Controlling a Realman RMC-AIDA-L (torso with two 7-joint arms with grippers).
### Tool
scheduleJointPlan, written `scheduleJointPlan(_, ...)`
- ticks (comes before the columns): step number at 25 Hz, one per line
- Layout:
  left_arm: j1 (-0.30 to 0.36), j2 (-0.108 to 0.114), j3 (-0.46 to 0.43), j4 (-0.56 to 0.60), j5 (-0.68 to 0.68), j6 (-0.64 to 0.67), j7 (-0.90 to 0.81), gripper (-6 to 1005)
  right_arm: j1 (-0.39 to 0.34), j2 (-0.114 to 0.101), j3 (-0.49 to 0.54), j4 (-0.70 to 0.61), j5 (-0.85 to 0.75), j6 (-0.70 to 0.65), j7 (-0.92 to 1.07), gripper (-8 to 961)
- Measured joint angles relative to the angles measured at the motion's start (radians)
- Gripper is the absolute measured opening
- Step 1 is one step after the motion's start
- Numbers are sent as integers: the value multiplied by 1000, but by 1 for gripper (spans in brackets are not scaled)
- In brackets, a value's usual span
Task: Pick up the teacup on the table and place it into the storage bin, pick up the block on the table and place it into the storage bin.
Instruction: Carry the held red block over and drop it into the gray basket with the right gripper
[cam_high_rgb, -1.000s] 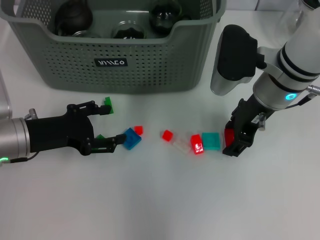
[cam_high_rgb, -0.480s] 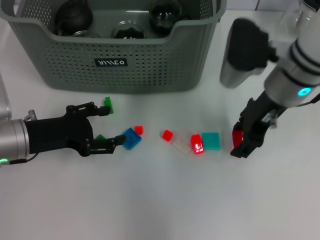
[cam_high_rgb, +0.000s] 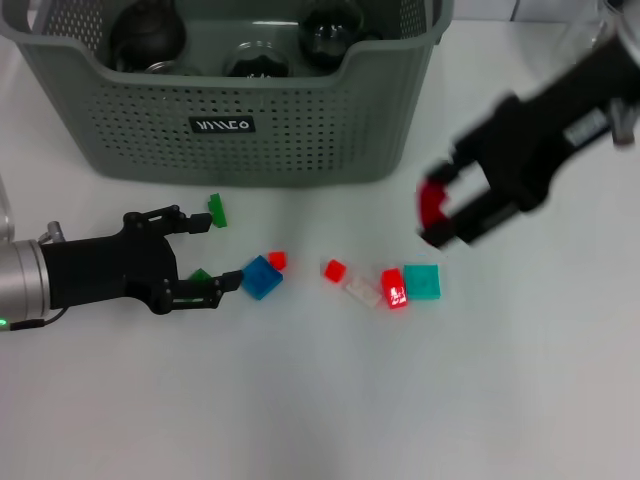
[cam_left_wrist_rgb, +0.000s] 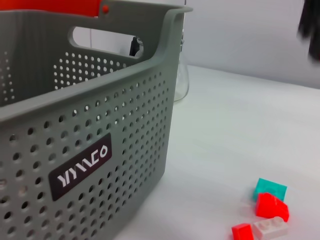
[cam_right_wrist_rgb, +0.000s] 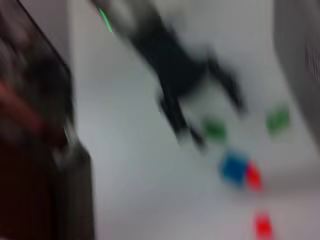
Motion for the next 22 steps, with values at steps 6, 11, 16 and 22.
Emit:
scheduleJointPlan(6, -2, 2, 1, 2, 0, 0, 2, 860, 148, -20, 77, 107, 145, 113, -10, 698)
scheduleJointPlan(11, -7, 3, 0, -1, 0, -1, 4, 860, 260, -12, 68, 232, 14, 382, -21, 695)
scheduleJointPlan(16, -11, 3, 0, -1, 0, -3, 5, 859, 342, 14, 20, 394, -162, 673, -28, 696)
scheduleJointPlan(22, -17, 3, 0, 3, -1, -4, 5, 859, 379, 50, -60, 580, -223, 952, -75, 687)
